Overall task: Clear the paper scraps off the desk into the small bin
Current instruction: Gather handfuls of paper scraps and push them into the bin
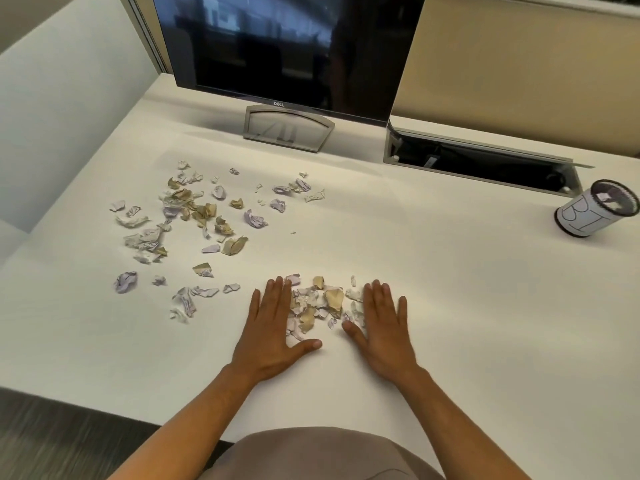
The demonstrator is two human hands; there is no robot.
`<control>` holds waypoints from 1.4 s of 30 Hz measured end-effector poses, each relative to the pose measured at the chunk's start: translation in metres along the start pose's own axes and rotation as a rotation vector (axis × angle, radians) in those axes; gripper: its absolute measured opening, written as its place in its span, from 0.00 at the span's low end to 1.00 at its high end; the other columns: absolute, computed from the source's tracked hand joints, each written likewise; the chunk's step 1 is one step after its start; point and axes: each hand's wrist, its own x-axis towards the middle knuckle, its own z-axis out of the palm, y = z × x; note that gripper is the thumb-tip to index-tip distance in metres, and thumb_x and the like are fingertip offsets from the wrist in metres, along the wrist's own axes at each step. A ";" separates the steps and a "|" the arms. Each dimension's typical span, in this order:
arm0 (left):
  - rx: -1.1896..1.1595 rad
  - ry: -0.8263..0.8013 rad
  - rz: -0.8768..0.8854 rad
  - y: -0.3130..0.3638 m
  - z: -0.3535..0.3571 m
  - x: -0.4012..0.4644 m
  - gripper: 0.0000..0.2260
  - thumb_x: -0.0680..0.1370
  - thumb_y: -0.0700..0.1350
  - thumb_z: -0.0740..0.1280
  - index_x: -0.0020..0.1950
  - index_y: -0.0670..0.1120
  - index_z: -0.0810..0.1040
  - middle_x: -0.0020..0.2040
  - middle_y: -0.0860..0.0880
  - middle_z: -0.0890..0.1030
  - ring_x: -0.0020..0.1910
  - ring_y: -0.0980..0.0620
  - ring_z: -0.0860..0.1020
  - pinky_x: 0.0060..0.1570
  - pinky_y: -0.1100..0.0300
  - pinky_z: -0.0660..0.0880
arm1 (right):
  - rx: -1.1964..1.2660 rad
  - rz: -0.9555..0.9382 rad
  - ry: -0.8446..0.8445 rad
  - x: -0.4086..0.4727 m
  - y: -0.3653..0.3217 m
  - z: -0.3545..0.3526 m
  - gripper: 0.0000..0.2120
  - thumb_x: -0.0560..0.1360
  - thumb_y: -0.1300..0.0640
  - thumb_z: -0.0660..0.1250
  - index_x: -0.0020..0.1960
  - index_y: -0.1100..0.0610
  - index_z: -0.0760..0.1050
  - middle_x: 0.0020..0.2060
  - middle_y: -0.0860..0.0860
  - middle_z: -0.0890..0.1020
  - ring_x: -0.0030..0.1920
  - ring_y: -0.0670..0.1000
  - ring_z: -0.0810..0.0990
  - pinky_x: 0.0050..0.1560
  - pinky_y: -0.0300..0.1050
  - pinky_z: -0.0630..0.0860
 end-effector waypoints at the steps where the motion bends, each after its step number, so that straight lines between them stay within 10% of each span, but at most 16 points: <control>1: 0.016 -0.007 0.004 0.004 0.001 0.002 0.52 0.69 0.78 0.52 0.77 0.46 0.35 0.78 0.48 0.38 0.77 0.52 0.35 0.75 0.49 0.38 | -0.002 -0.004 0.000 0.002 -0.008 0.001 0.41 0.73 0.30 0.37 0.77 0.55 0.33 0.75 0.48 0.33 0.75 0.48 0.29 0.73 0.54 0.29; 18: 0.186 -0.395 0.303 -0.005 -0.038 0.059 0.57 0.62 0.72 0.69 0.77 0.55 0.37 0.77 0.51 0.33 0.76 0.50 0.32 0.74 0.52 0.37 | -0.082 -0.246 -0.062 0.034 -0.026 -0.037 0.37 0.72 0.33 0.62 0.75 0.45 0.57 0.76 0.49 0.58 0.73 0.55 0.59 0.69 0.50 0.61; 28: 0.087 -0.211 0.391 -0.013 -0.028 0.041 0.29 0.76 0.62 0.51 0.74 0.52 0.66 0.76 0.51 0.62 0.77 0.48 0.55 0.73 0.44 0.56 | -0.079 -0.280 -0.043 0.016 -0.027 -0.036 0.18 0.76 0.45 0.62 0.65 0.47 0.72 0.69 0.49 0.69 0.66 0.55 0.67 0.59 0.46 0.68; 33: 0.033 -0.132 0.214 -0.010 -0.038 0.032 0.38 0.72 0.61 0.69 0.77 0.58 0.56 0.79 0.53 0.54 0.77 0.49 0.55 0.71 0.50 0.61 | 0.024 -0.073 -0.009 0.001 -0.021 -0.053 0.30 0.75 0.39 0.63 0.73 0.46 0.62 0.73 0.47 0.63 0.72 0.51 0.61 0.63 0.48 0.69; 42: 0.042 -0.261 -0.120 0.025 -0.045 0.024 0.50 0.62 0.69 0.73 0.76 0.63 0.48 0.74 0.51 0.52 0.69 0.46 0.57 0.59 0.48 0.72 | 0.065 0.160 -0.114 0.000 -0.040 -0.040 0.37 0.70 0.34 0.65 0.74 0.44 0.56 0.64 0.54 0.63 0.64 0.57 0.66 0.55 0.51 0.73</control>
